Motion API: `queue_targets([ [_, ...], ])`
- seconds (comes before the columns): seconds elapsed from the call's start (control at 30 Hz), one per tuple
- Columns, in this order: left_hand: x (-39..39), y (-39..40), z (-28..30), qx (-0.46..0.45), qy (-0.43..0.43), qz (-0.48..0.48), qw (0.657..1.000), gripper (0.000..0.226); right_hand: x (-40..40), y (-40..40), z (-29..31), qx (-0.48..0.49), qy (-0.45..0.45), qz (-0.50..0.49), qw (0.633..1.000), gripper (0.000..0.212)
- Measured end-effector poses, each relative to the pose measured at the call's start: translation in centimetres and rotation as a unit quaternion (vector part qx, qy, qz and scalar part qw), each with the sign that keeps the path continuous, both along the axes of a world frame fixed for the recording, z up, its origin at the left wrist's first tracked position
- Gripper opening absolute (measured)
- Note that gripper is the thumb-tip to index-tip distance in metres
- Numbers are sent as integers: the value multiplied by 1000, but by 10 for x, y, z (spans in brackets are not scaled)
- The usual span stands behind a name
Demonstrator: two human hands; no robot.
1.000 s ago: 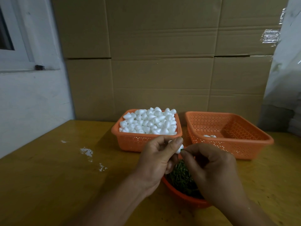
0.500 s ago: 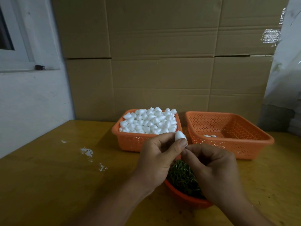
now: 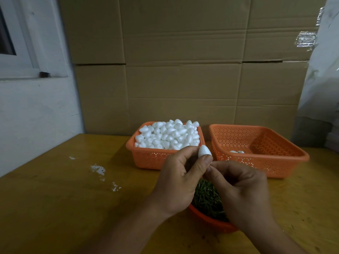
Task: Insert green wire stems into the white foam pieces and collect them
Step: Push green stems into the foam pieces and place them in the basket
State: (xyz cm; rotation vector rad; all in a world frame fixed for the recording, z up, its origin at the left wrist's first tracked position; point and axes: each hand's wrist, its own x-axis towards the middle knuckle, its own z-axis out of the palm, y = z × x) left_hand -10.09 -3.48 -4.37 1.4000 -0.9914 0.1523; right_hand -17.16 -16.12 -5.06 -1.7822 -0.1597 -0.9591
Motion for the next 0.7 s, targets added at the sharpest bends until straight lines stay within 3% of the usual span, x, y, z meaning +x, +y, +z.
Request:
queue_targets([
  [0.3, -3, 0, 1, 0, 16, -2, 1000, 27, 2, -1, -1, -6, -2, 11, 1000, 21],
  [0.57, 2, -2, -5, -1, 35, -20, 999, 15, 3, -6, 5, 12, 34, 40, 999, 9],
  [0.7, 6, -4, -15, 35, 62, 9, 997, 41, 13, -25, 10, 15, 90, -29, 995, 9],
])
